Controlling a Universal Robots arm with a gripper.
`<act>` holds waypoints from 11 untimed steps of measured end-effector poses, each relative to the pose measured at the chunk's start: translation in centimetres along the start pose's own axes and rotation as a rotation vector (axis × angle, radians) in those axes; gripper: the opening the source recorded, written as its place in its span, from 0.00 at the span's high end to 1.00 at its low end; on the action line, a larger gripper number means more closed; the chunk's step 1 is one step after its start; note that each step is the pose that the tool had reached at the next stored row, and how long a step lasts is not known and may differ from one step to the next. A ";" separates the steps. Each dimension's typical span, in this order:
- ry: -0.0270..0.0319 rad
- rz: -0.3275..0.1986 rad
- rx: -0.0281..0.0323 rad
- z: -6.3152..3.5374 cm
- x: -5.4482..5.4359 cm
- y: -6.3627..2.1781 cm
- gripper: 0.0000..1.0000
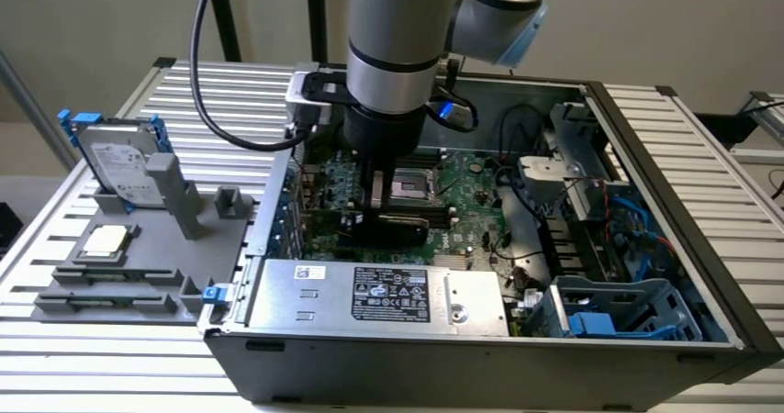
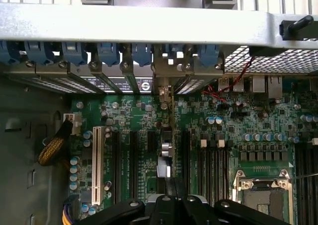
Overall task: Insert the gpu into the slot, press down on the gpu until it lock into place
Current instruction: 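Press down on the gpu until it lock into place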
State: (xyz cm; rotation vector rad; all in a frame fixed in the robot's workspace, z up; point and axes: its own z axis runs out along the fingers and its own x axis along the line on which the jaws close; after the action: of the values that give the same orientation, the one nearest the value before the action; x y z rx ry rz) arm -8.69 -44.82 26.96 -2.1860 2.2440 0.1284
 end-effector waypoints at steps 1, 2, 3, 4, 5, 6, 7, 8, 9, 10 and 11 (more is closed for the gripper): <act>-0.0002 0.000 0.0002 0.07 0.0 -0.01 0.89; -0.0006 0.000 0.0004 0.15 0.0 -0.02 0.89; -0.0004 0.000 0.0002 0.19 0.0 -0.02 0.89; -0.0002 0.000 0.0000 0.21 0.0 -0.01 0.89; -0.0002 0.000 0.0000 0.21 0.0 -0.01 0.89; -0.0002 0.000 -0.0001 0.22 0.0 -0.01 0.89; -0.0011 0.000 -0.0003 0.20 0.0 -0.01 0.89; -0.0029 0.000 -0.0012 0.05 0.0 0.01 0.89; -0.0023 0.000 -0.0033 -0.15 0.0 0.01 0.89; -0.0016 0.000 -0.0045 -0.34 0.0 0.05 0.89; -0.0015 0.000 -0.0055 -0.50 0.0 0.19 0.89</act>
State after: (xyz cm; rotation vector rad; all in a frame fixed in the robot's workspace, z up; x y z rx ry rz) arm -8.85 -44.89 27.46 -2.1883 2.2452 0.1363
